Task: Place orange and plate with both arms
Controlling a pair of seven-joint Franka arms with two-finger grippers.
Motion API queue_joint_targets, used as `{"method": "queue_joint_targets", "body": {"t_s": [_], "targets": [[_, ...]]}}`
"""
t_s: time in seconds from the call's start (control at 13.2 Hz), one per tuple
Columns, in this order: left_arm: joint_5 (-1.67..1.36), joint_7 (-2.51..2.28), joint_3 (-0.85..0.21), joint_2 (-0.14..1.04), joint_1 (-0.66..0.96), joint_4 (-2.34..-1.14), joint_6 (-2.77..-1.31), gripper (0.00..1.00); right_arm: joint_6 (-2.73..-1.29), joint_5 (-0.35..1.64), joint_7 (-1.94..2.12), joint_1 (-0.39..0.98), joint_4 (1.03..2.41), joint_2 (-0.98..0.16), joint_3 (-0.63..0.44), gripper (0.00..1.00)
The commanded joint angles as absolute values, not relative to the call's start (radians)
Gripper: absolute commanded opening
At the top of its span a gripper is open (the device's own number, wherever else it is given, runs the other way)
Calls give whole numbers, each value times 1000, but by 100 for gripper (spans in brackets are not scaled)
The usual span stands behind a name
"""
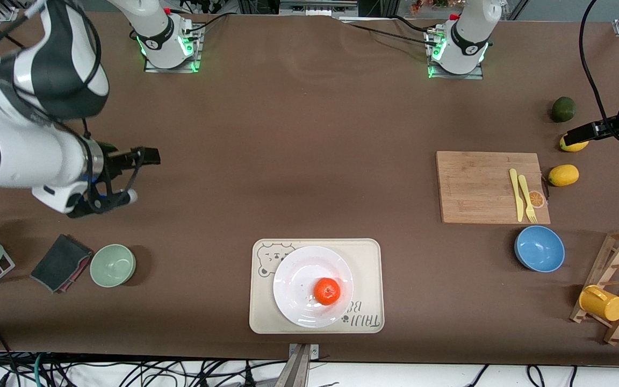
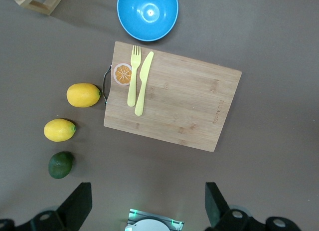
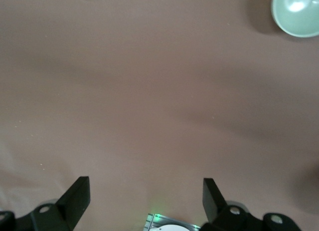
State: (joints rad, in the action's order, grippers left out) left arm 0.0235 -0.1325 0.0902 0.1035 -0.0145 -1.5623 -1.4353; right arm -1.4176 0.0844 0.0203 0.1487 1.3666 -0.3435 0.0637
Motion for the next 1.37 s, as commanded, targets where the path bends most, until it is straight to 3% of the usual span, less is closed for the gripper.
{"method": "queue_joint_targets", "body": {"t_s": [0.0,0.3,0.76,1.29], "targets": [[8,-114,91,114,-20,-1539,-1417,100,-1490,57,-43,158,1649,-91,14,100],[8,-114,91,114,-20,-1537,-1417,100,-1422,44,-74,181,1625,-40,-130,100],[8,-117,91,114,-8,-1534,-1417,100,-1416,-26,-66,130,1592,-54,-167,100],[9,-117,57,110,-5,-1531,-1399,100,-1440,67,-94,130,1586,-61,-181,100]]}}
